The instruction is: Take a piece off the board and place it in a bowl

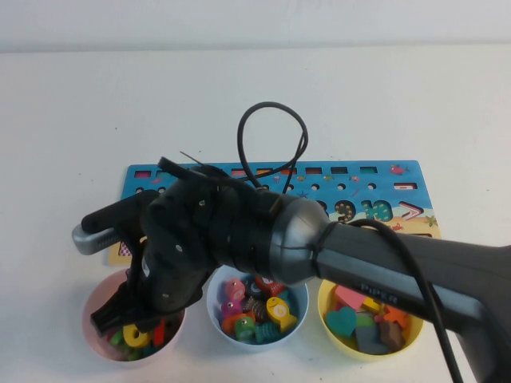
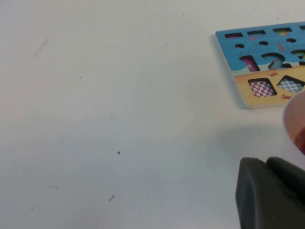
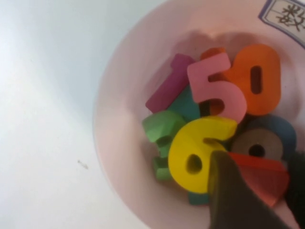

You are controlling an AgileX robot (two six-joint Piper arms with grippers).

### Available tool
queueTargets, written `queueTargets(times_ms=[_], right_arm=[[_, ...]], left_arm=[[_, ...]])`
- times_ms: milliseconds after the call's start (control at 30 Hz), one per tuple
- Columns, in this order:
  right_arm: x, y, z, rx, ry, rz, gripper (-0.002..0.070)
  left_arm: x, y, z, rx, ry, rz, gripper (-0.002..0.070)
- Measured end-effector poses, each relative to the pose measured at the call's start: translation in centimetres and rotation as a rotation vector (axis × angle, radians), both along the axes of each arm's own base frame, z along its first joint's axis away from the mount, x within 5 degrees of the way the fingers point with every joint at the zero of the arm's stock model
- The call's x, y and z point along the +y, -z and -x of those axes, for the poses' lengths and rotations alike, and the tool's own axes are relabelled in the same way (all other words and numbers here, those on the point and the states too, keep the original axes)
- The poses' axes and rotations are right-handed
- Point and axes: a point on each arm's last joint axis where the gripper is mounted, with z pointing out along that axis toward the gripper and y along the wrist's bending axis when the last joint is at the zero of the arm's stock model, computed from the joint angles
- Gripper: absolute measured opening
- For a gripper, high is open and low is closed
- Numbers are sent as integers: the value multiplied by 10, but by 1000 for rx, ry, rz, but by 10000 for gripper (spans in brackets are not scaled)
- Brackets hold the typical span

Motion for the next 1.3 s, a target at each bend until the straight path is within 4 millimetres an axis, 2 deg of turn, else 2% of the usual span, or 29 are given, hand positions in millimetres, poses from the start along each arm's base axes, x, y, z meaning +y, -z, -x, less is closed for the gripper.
queueTargets(times_ms=[267,567,633,800,1000,1133,1300], right_arm=[[1,0,-1,-7,0,-9,216],[2,12,-2,4,-1,22,222],[2,13,-2,5,-1,24,244],[3,14,-2,6,-1,25,355],[4,13,-3,-1,-1,13,389],[5,9,-3,2,1,2,392],[10,-7,-5,-14,2,-46,376]], left_arm=[[0,0,0,0,0,0,-4],[0,0,0,0,0,0,-4],[0,0,0,0,0,0,-4],[0,0,0,0,0,0,-4],[0,0,0,0,0,0,-4],[0,0,0,0,0,0,-4],[0,0,0,0,0,0,-4]])
